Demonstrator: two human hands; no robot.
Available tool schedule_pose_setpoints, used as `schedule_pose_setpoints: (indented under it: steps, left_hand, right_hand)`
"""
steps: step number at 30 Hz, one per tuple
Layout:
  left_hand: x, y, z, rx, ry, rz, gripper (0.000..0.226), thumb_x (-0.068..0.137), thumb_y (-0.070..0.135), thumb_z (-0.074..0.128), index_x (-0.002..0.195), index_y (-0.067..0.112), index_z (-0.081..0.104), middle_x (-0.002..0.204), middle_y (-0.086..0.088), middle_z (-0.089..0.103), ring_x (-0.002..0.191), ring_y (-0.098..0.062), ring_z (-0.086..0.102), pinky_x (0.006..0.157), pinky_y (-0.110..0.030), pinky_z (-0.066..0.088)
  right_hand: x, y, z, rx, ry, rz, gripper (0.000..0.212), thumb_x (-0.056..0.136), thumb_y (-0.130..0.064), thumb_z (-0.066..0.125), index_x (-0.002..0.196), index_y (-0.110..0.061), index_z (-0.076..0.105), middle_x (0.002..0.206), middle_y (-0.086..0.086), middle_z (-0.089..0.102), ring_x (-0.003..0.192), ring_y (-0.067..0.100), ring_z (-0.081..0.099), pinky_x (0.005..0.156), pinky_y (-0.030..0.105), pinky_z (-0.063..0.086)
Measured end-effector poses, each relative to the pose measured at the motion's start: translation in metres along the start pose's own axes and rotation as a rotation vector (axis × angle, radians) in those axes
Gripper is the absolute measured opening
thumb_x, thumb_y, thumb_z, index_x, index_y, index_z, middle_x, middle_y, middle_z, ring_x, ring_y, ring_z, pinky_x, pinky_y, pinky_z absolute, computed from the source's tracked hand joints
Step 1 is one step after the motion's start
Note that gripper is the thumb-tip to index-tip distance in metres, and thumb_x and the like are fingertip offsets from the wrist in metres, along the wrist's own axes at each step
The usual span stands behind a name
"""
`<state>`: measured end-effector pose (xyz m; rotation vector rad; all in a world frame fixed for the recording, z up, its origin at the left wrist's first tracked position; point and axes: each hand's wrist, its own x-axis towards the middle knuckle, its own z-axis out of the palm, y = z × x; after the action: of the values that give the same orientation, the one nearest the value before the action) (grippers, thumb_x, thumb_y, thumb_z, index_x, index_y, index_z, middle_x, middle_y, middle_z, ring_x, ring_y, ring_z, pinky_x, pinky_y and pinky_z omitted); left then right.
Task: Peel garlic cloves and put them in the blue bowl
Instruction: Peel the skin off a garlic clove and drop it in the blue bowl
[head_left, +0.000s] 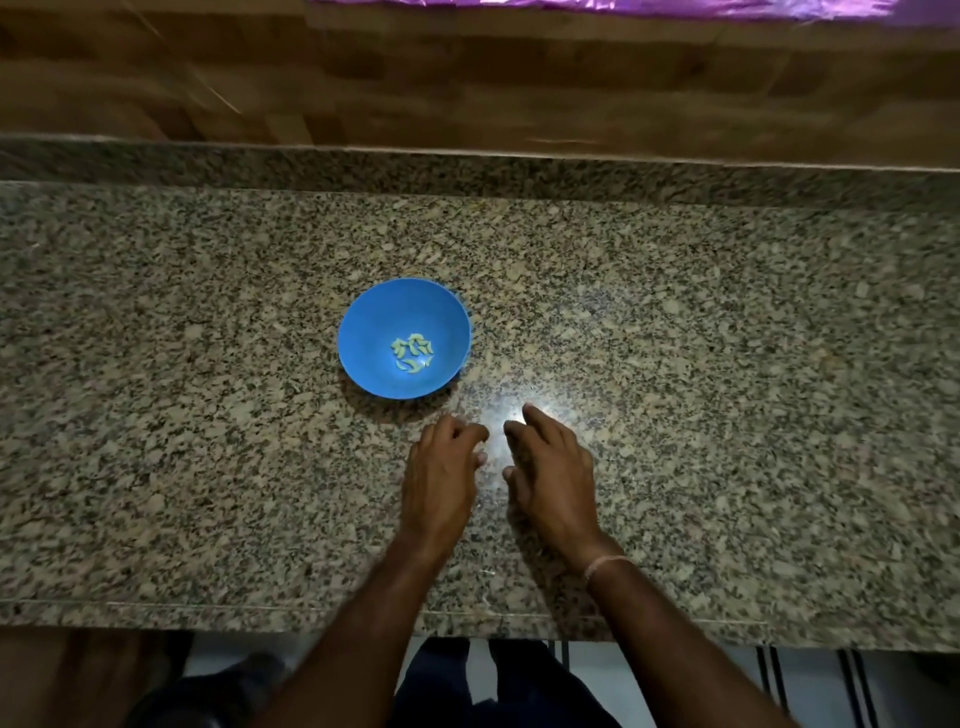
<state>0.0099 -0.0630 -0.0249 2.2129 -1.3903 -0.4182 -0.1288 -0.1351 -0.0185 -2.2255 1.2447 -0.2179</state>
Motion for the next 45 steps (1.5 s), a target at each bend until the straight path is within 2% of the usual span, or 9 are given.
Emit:
schedule_pose_setpoints:
  steps: [3, 6, 8, 11, 19, 23, 31, 39, 45]
  left_hand:
    - [-0.003, 0.002, 0.003, -0.384, 0.097, -0.248, 0.026, 0.093, 0.005, 0.07, 0.11, 0.025, 0.075, 0.109, 0.008, 0.07, 0.099, -0.012, 0.067, 0.086, -0.035, 0.058]
    - [-0.005, 0.017, -0.009, -0.973, 0.011, -0.604, 0.023, 0.101, 0.01, 0.063, 0.116, 0.024, 0.075, 0.119, 0.005, 0.075, 0.109, -0.011, 0.07, 0.092, -0.033, 0.056]
    - [-0.008, 0.027, -0.015, -1.328, -0.089, -0.696, 0.025, 0.1, 0.014, 0.061, 0.122, 0.019, 0.072, 0.126, -0.004, 0.073, 0.108, -0.015, 0.07, 0.088, -0.032, 0.054]
    - [-0.013, 0.035, -0.019, -1.511, -0.097, -0.695, 0.037, 0.09, 0.02, 0.063, 0.126, 0.016, 0.069, 0.128, -0.01, 0.072, 0.11, -0.017, 0.069, 0.094, -0.037, 0.052]
    - [-0.02, 0.052, -0.02, -1.335, 0.006, -0.595, 0.028, 0.103, 0.004, 0.056, 0.126, 0.014, 0.069, 0.12, -0.011, 0.075, 0.111, -0.021, 0.067, 0.092, -0.036, 0.052]
    - [-0.025, 0.063, -0.023, -1.257, 0.065, -0.544, 0.029, 0.1, 0.002, 0.062, 0.127, 0.01, 0.07, 0.124, -0.005, 0.075, 0.122, -0.021, 0.068, 0.103, -0.036, 0.054]
    - [-0.026, 0.069, -0.028, -1.12, 0.118, -0.482, 0.031, 0.094, -0.006, 0.067, 0.118, 0.012, 0.075, 0.115, -0.003, 0.078, 0.112, -0.018, 0.073, 0.093, -0.03, 0.059]
    - [-0.044, 0.071, -0.012, -0.981, 0.196, -0.528, 0.023, 0.092, -0.003, 0.071, 0.108, 0.011, 0.078, 0.102, 0.0, 0.08, 0.099, -0.015, 0.076, 0.083, -0.026, 0.061]
    - [-0.05, 0.06, -0.005, -0.856, 0.189, -0.609, 0.021, 0.094, 0.001, 0.07, 0.101, 0.02, 0.078, 0.094, 0.003, 0.079, 0.091, -0.015, 0.076, 0.076, -0.025, 0.061]
  right_hand:
    - [-0.001, 0.011, 0.0, 0.21, 0.053, -0.024, 0.046, 0.089, -0.015, 0.074, 0.134, -0.022, 0.067, 0.148, 0.0, 0.058, 0.137, 0.021, 0.05, 0.112, 0.046, 0.044]
    - [-0.001, 0.003, -0.011, 0.67, -0.016, 0.096, 0.033, 0.095, -0.007, 0.069, 0.126, -0.018, 0.072, 0.123, -0.006, 0.073, 0.117, 0.008, 0.067, 0.102, 0.04, 0.056]
    - [-0.002, -0.004, -0.02, 0.802, -0.046, 0.085, 0.029, 0.096, -0.003, 0.069, 0.121, -0.016, 0.075, 0.114, -0.006, 0.077, 0.11, 0.009, 0.071, 0.098, 0.037, 0.059]
    - [-0.004, -0.01, -0.03, 0.944, -0.056, 0.049, 0.026, 0.095, -0.001, 0.07, 0.118, -0.011, 0.076, 0.109, 0.0, 0.078, 0.106, 0.016, 0.073, 0.094, 0.034, 0.059]
    - [-0.008, -0.008, -0.043, 0.883, 0.047, -0.021, 0.015, 0.092, -0.016, 0.079, 0.107, -0.017, 0.079, 0.104, -0.004, 0.074, 0.101, 0.017, 0.071, 0.084, 0.039, 0.06]
    - [-0.011, -0.005, -0.043, 0.747, 0.089, -0.104, 0.013, 0.093, -0.014, 0.078, 0.106, -0.014, 0.08, 0.101, -0.004, 0.071, 0.095, 0.014, 0.07, 0.077, 0.032, 0.06]
    - [-0.022, -0.002, -0.044, 0.678, 0.143, -0.163, 0.019, 0.096, -0.015, 0.074, 0.115, -0.015, 0.078, 0.106, -0.008, 0.076, 0.097, 0.007, 0.073, 0.077, 0.032, 0.062]
    - [-0.031, 0.002, -0.039, 0.813, 0.012, -0.028, 0.012, 0.097, -0.017, 0.073, 0.107, -0.014, 0.08, 0.098, -0.005, 0.079, 0.092, 0.014, 0.076, 0.079, 0.041, 0.063]
    - [-0.026, 0.009, -0.02, 0.79, -0.031, 0.167, 0.006, 0.097, -0.017, 0.071, 0.095, -0.016, 0.076, 0.084, -0.002, 0.077, 0.078, 0.014, 0.074, 0.072, 0.033, 0.063]
